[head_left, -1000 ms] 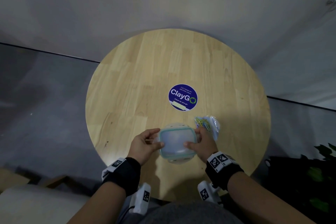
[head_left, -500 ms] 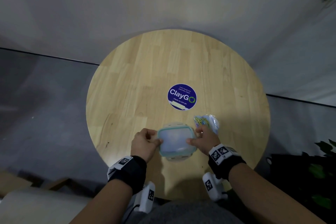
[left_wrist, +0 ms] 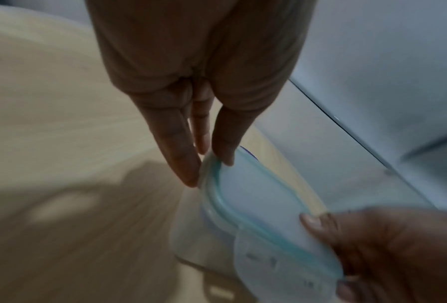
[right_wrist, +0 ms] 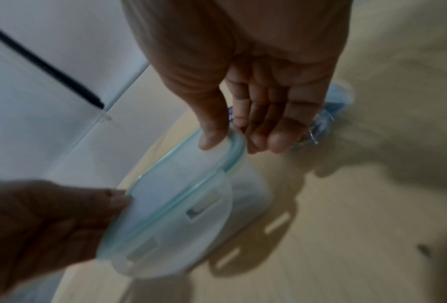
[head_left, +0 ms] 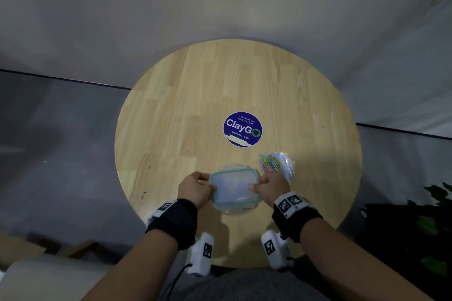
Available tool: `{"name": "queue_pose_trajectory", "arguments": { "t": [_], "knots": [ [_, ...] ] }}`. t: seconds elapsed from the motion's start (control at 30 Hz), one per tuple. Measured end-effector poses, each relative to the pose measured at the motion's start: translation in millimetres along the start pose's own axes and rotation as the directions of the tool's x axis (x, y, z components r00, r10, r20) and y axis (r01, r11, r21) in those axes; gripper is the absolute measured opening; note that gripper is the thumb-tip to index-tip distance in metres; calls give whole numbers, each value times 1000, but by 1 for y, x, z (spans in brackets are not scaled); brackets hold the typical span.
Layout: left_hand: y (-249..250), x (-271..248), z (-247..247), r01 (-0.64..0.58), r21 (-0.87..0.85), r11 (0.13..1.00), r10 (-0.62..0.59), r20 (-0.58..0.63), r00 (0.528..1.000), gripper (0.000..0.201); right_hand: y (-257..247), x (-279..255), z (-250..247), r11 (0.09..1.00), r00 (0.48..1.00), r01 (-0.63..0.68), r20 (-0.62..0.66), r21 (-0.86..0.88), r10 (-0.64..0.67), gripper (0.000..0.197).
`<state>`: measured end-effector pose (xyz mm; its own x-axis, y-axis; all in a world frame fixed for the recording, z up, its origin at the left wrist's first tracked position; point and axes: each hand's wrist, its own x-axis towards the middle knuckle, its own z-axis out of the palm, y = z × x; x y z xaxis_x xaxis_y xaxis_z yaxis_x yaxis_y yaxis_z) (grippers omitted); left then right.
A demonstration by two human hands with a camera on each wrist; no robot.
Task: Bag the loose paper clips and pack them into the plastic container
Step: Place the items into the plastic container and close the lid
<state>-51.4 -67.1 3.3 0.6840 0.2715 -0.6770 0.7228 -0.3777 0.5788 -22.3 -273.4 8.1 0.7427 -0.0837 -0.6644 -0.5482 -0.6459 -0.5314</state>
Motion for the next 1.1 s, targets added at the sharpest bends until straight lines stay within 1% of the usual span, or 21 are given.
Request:
{"name": "queue_pose_trajectory", "arguments": {
  "t": [0.07, 0.1, 0.13, 0.17, 0.23, 0.27, 0.33, 0.4, 0.43, 0.5, 0.53, 0.57, 0.63, 0.7, 0.73, 0.8, 0.83, 0.87, 0.9, 0.97, 1.1],
  "knots": [
    [7, -1, 2, -122, 193, 974, 126, -8, 992, 45, -3, -8, 0, 983, 989, 124, -66, -132, -134, 29],
    [13, -3, 2, -220, 296, 929, 232, -5, 973, 55, -4, -13, 0, 947, 964, 226, -85, -229, -251, 38],
    [20, -4, 3, -323, 377, 868, 344, 14, 939, 62, -5, -19, -1, 872, 921, 346, -53, -347, -387, 51],
    [27, -4, 4, -417, 435, 798, 440, 53, 896, 66, -3, -24, 0, 751, 863, 461, 43, -473, -503, 62],
    [37, 4, 9, -546, 507, 667, 530, 193, 826, 61, 4, -30, 5, 446, 752, 602, 281, -663, -597, 76],
    [40, 8, 13, -566, 533, 629, 509, 267, 818, 54, 7, -31, 9, 334, 725, 616, 350, -713, -593, 77],
    [43, 13, 16, -534, 595, 600, 418, 335, 844, 40, 9, -30, 16, 235, 701, 610, 377, -757, -605, 74],
    [48, 15, 15, -491, 632, 599, 377, 318, 870, 31, 6, -26, 20, 140, 641, 603, 373, -785, -671, 61],
    [49, 16, 13, -466, 635, 617, 366, 293, 883, 28, 3, -24, 19, 96, 606, 595, 366, -798, -707, 54],
    [46, 16, 10, -404, 604, 687, 312, 257, 915, 26, 3, -17, 18, 67, 555, 587, 340, -807, -759, 46],
    [42, 15, 9, -372, 577, 727, 287, 237, 928, 26, 3, -13, 17, 75, 542, 586, 322, -807, -777, 45],
    [38, 12, 9, -346, 548, 761, 271, 216, 938, 25, 1, -7, 14, 96, 557, 585, 313, -805, -769, 50],
    [27, 6, 11, -316, 483, 817, 274, 157, 949, 22, -5, 4, 11, 157, 601, 588, 298, -794, -742, 63],
    [24, 0, 15, -291, 418, 861, 287, 75, 955, 17, -17, 8, 3, 241, 658, 550, 237, -800, -715, 61],
    [26, 0, 15, -276, 394, 877, 288, 30, 957, 16, -20, 12, -2, 303, 682, 542, 199, -784, -704, 57],
    [30, 5, 14, -246, 362, 899, 281, -48, 958, 18, -16, 17, -14, 542, 794, 458, 50, -705, -605, 57],
    [32, 9, 11, -228, 353, 907, 270, -75, 960, 19, -11, 18, -20, 664, 858, 360, -48, -655, -512, 57],
    [34, 12, 8, -211, 346, 914, 256, -92, 962, 19, -3, 20, -24, 752, 895, 258, -142, -606, -422, 56],
    [36, 16, 5, -200, 339, 919, 247, -100, 964, 20, 4, 19, -25, 809, 930, 170, -180, -563, -320, 56],
    [41, 23, 1, -187, 332, 924, 236, -112, 965, 20, 16, 21, -21, 842, 960, 98, -173, -530, -221, 56],
    [48, 30, 2, -194, 342, 919, 237, -89, 967, 20, 12, 31, -9, 888, 964, 127, -154, -443, -215, 57]
  ]
}}
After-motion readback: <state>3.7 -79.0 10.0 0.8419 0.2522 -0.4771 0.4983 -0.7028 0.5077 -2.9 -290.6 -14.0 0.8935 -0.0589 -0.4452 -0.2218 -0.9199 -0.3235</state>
